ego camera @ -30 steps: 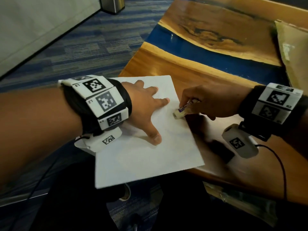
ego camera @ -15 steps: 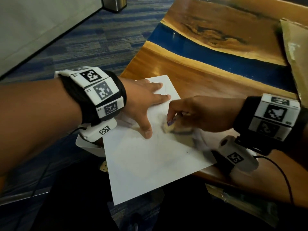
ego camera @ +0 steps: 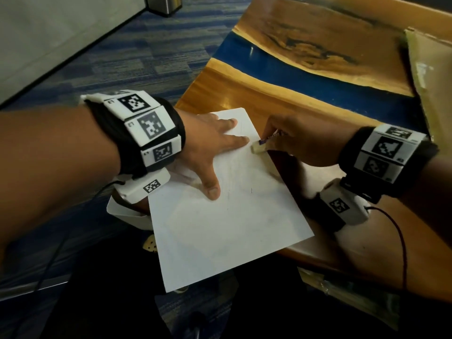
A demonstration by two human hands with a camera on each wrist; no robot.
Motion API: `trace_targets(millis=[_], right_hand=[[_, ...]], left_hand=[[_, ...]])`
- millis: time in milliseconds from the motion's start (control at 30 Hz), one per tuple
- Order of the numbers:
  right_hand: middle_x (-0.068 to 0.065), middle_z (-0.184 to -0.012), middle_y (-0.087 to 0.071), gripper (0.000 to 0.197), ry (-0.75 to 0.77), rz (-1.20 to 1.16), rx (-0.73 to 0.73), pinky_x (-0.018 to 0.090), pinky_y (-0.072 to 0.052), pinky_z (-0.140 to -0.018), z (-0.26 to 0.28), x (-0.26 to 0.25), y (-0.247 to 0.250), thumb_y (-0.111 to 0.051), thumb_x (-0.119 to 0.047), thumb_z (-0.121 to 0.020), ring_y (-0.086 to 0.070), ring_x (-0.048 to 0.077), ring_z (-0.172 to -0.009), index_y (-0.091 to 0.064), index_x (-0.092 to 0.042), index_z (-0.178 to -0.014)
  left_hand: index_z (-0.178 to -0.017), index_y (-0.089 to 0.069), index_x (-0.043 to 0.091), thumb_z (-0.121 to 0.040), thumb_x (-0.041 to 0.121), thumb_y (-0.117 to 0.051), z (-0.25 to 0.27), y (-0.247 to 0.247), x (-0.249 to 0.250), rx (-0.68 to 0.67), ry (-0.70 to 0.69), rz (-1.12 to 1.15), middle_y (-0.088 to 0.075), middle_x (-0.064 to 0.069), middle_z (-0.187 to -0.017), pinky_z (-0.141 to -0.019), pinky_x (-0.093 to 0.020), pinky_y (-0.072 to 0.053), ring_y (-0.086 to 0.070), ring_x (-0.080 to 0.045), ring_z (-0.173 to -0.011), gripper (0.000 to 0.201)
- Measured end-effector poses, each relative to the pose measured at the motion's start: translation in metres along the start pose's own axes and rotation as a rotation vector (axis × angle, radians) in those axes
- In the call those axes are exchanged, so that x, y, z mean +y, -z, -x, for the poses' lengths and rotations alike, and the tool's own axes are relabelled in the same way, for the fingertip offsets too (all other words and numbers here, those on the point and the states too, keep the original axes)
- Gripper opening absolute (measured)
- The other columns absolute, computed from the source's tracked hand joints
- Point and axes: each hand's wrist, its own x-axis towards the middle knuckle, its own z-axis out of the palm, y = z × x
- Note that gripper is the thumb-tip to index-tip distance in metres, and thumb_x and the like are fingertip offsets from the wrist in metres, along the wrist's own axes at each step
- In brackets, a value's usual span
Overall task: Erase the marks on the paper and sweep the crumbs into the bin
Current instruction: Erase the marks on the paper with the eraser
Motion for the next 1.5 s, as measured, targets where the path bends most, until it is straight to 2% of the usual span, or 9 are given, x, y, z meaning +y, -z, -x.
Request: trace_targets(millis=[167, 333, 467, 633, 767, 933, 1200, 1400, 1500], right_hand=[[-0.014, -0.106, -0.063, 0.015, 0.218, -0.106, -0.365, 0.024, -0.047, -0.079, 0.015, -0.019, -0.012, -0.053, -0.031, -0.101, -0.058, 0.007, -0.093, -0.060, -0.038, -0.112], [-0.017, -0.099, -0.059, 0.010, 0.012, 0.040, 0.012, 0.030, -0.044, -0.076, 0.002, 0.003, 0.001, -0.056, -0.038, -0.099, -0.057, 0.008, -0.092, -0.059, -0.043, -0.107], [-0.014, -0.106, -0.063, 0.020, 0.174, -0.038, -0.330, 0.026, -0.047, -0.081, 0.014, -0.013, -0.004, -0.053, -0.026, -0.101, -0.058, 0.008, -0.097, -0.058, -0.043, -0.110], [-0.014, -0.097, -0.060, 0.012, 0.034, -0.008, -0.031, 0.029, -0.045, -0.073, 0.006, -0.010, -0.002, -0.054, -0.032, -0.101, -0.059, 0.012, -0.092, -0.056, -0.043, -0.106], [-0.011, -0.102, -0.065, 0.014, 0.241, -0.093, -0.360, 0.030, -0.048, -0.078, 0.018, -0.034, -0.017, -0.052, -0.032, -0.101, -0.060, 0.011, -0.090, -0.058, -0.038, -0.113], [-0.008, -0.106, -0.062, 0.013, 0.000, -0.048, -0.041, 0.030, -0.042, -0.074, 0.000, -0.017, -0.006, -0.056, -0.034, -0.101, -0.056, 0.013, -0.095, -0.060, -0.036, -0.113], [-0.004, -0.102, -0.062, 0.014, -0.118, -0.012, 0.028, 0.034, -0.043, -0.077, -0.002, -0.015, -0.004, -0.054, -0.037, -0.100, -0.056, 0.016, -0.090, -0.059, -0.033, -0.113], [-0.013, -0.098, -0.063, 0.015, 0.218, -0.089, -0.279, 0.025, -0.046, -0.073, 0.022, -0.049, -0.021, -0.052, -0.031, -0.102, -0.057, 0.003, -0.082, -0.057, -0.033, -0.116], [-0.010, -0.103, -0.061, 0.017, 0.010, -0.016, -0.023, 0.023, -0.040, -0.068, 0.006, -0.027, -0.006, -0.052, -0.029, -0.102, -0.058, 0.014, -0.092, -0.060, -0.031, -0.118]], left_hand=[[-0.155, 0.015, 0.047, -0.057, 0.083, -0.073, -0.002, -0.001, -0.002, -0.003, 0.003, 0.007, 0.019, 0.005, -0.167, -0.120, -0.059, -0.020, 0.006, -0.028, -0.155, 0.136], [-0.152, 0.015, 0.053, -0.055, 0.084, -0.072, -0.002, 0.000, -0.001, -0.009, 0.014, 0.005, 0.018, 0.004, -0.167, -0.119, -0.061, -0.022, 0.004, -0.030, -0.154, 0.134], [-0.151, 0.015, 0.055, -0.053, 0.085, -0.073, -0.004, 0.001, -0.001, -0.018, 0.022, -0.008, 0.018, 0.005, -0.167, -0.118, -0.062, -0.023, 0.004, -0.031, -0.154, 0.135], [-0.151, 0.015, 0.056, -0.053, 0.084, -0.073, -0.005, 0.002, 0.001, -0.017, 0.024, -0.006, 0.017, 0.004, -0.167, -0.118, -0.062, -0.023, 0.004, -0.032, -0.154, 0.134], [-0.152, 0.013, 0.056, -0.054, 0.084, -0.073, -0.004, 0.001, -0.001, -0.008, 0.012, 0.009, 0.017, 0.004, -0.167, -0.120, -0.058, -0.020, 0.005, -0.031, -0.154, 0.134], [-0.153, 0.009, 0.054, -0.057, 0.081, -0.074, 0.000, 0.000, 0.000, 0.010, 0.005, 0.046, 0.017, 0.003, -0.168, -0.119, -0.058, -0.019, 0.006, -0.031, -0.154, 0.130], [-0.153, 0.016, 0.049, -0.056, 0.094, -0.059, 0.021, -0.025, -0.012, 0.025, 0.029, 0.077, 0.022, 0.009, -0.166, -0.122, -0.057, -0.017, 0.011, -0.021, -0.155, 0.131], [-0.153, 0.020, 0.046, -0.050, 0.094, -0.061, 0.020, -0.025, -0.012, 0.003, 0.025, 0.074, 0.027, 0.006, -0.165, -0.123, -0.056, -0.015, 0.016, -0.021, -0.154, 0.141], [-0.153, 0.021, 0.046, -0.052, 0.093, -0.063, 0.019, -0.023, -0.010, -0.002, 0.023, 0.063, 0.027, 0.006, -0.165, -0.122, -0.058, -0.015, 0.016, -0.022, -0.154, 0.139]])
